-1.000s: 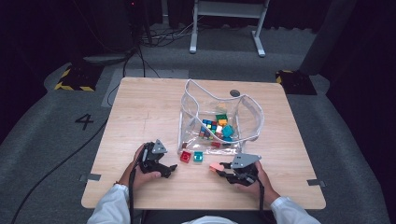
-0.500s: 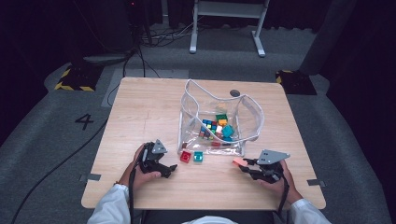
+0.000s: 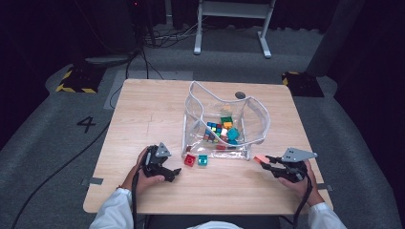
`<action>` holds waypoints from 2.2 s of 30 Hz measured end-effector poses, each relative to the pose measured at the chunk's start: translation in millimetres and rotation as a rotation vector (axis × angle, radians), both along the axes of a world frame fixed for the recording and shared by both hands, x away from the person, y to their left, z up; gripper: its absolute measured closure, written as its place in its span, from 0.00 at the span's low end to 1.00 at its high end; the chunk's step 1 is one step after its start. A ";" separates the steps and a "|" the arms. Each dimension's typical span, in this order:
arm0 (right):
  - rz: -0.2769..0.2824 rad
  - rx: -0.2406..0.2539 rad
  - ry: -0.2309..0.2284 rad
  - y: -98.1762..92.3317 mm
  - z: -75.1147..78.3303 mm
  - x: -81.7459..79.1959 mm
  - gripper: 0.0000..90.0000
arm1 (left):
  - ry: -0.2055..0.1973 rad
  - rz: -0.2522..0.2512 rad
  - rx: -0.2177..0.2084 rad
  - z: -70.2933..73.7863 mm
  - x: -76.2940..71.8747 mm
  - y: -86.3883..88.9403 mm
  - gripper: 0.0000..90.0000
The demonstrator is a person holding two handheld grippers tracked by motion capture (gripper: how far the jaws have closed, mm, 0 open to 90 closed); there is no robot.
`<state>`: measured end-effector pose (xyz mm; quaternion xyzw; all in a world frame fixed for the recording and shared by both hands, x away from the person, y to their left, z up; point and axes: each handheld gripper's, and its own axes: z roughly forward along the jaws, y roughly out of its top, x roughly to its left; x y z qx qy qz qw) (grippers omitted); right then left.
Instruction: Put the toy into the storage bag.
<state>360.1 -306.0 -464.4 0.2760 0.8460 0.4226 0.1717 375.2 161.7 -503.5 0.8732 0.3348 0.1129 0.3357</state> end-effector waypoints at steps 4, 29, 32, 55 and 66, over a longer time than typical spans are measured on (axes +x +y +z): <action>-0.022 0.006 -0.003 -6.8 3.4 3.0 0.74 | 0.000 -0.001 0.000 0.0 0.0 0.0 0.05; -0.126 0.041 -0.110 -45.7 75.9 44.3 0.74 | 0.001 -0.001 0.001 0.2 0.1 0.1 0.05; -0.125 0.042 -0.130 -45.2 91.1 49.7 0.74 | 0.001 0.000 0.002 0.3 0.1 0.1 0.05; 0.056 0.037 -0.136 29.3 155.6 86.6 0.74 | 0.003 -0.002 0.002 0.3 0.1 0.2 0.05; 0.186 -0.110 -0.064 83.6 146.3 108.5 0.74 | 0.001 -0.002 0.001 0.2 0.1 0.1 0.05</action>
